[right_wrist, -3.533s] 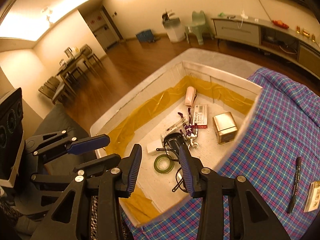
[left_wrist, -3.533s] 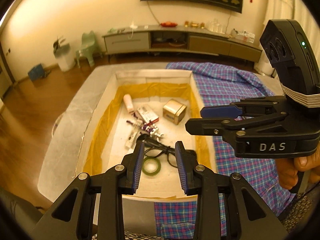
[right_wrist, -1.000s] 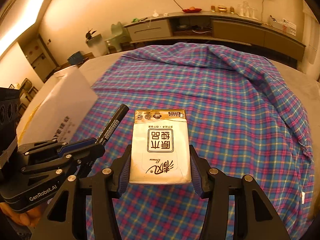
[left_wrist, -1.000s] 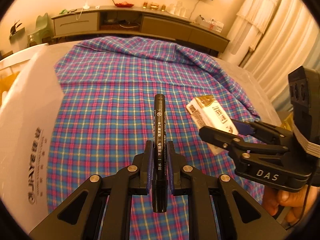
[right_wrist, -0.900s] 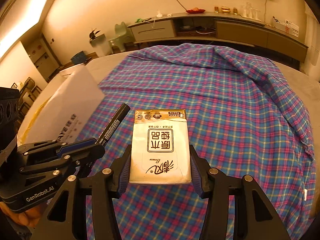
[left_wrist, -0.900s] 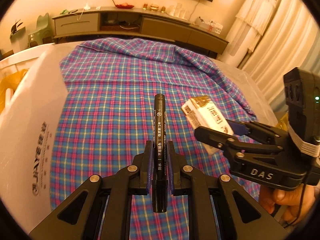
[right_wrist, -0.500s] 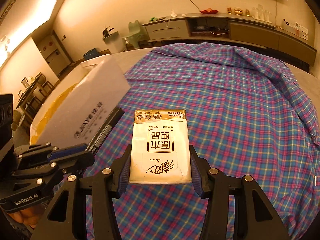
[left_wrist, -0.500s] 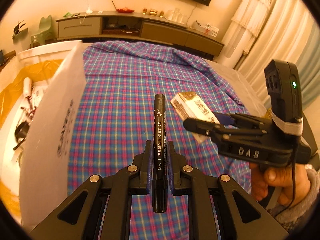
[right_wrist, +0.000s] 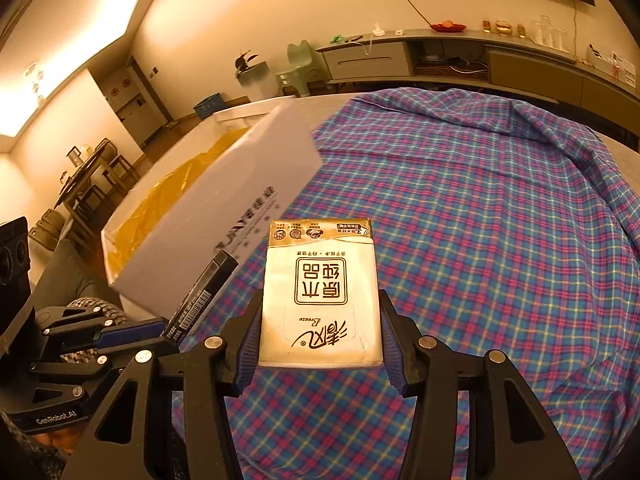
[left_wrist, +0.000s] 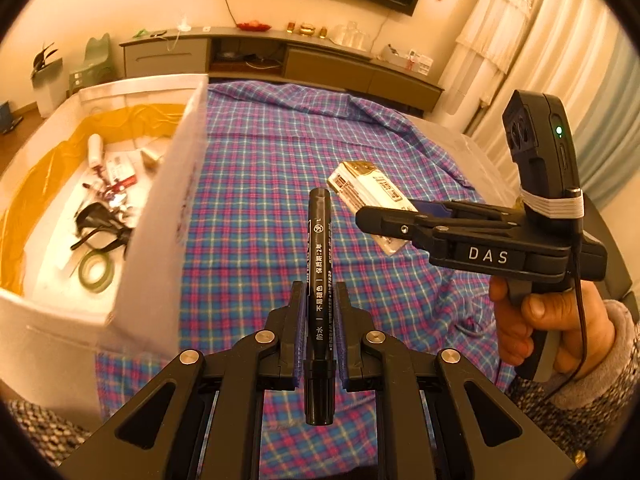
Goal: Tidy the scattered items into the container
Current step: 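Carry the packet and marker over the cardboard box with both tools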
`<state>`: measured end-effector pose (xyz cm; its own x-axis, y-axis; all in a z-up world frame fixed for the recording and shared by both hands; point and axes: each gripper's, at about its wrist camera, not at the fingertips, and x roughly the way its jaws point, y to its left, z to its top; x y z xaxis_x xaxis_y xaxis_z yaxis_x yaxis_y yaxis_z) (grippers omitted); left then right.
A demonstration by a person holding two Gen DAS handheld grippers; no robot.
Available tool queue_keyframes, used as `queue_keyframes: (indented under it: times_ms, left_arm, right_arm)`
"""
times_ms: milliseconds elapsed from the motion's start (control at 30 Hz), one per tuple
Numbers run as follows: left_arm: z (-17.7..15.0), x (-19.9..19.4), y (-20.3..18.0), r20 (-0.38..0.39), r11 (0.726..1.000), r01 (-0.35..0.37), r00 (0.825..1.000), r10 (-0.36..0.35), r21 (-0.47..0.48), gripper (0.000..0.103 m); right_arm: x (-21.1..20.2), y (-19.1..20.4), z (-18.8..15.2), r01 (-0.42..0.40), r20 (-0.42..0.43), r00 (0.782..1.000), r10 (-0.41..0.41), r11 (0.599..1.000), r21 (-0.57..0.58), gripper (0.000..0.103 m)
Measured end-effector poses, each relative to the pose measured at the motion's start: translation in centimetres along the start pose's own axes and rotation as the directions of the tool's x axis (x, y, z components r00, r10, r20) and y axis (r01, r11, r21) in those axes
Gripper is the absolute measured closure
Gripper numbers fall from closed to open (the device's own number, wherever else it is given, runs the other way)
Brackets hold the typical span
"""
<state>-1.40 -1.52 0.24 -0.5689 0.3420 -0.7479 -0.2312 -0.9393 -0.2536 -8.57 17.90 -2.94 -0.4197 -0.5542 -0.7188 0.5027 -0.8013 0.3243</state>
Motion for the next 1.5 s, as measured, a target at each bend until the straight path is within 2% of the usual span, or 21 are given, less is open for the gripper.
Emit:
queue_keyframes:
  times_ms: [300, 533, 833, 1200, 1500]
  left_arm:
    - [-0.3, -3.4, 2.2, 0.044, 1.0, 0.005, 0.999, -0.003, -0.028, 0.089]
    - [0.7, -6.2, 4.3, 0.1, 0.999, 0.002, 0.995, 0.003, -0.051, 0.089]
    - [2.1, -9.4, 7.7, 0.17, 0.995, -0.023, 0.985, 0.039, -0.093, 0.089]
    - [3.8, -12.4, 13.1, 0.228, 0.985, -0.092, 0.966, 0.124, -0.144, 0.089]
    - [5.1, -12.9, 16.9, 0.219, 0.975, -0.144, 0.959, 0.179, -0.168, 0.089]
  right_arm:
    - [-0.4, 3.7, -1.8, -0.052, -0.005, 0.999, 0.052, 0.999, -0.006, 0.05]
    - [-1.2, 6.5, -1.3, -0.087, 0.012, 0.996, 0.088, 0.996, -0.036, 0.05]
    - [-1.4, 9.9, 1.2, -0.126, 0.027, 0.991, 0.128, 0.988, -0.087, 0.05]
    - [-0.3, 14.1, 5.1, -0.117, 0.024, 0.992, 0.123, 0.978, -0.175, 0.05]
    - [1.4, 16.3, 8.2, -0.099, 0.017, 0.994, 0.106, 0.969, -0.226, 0.05]
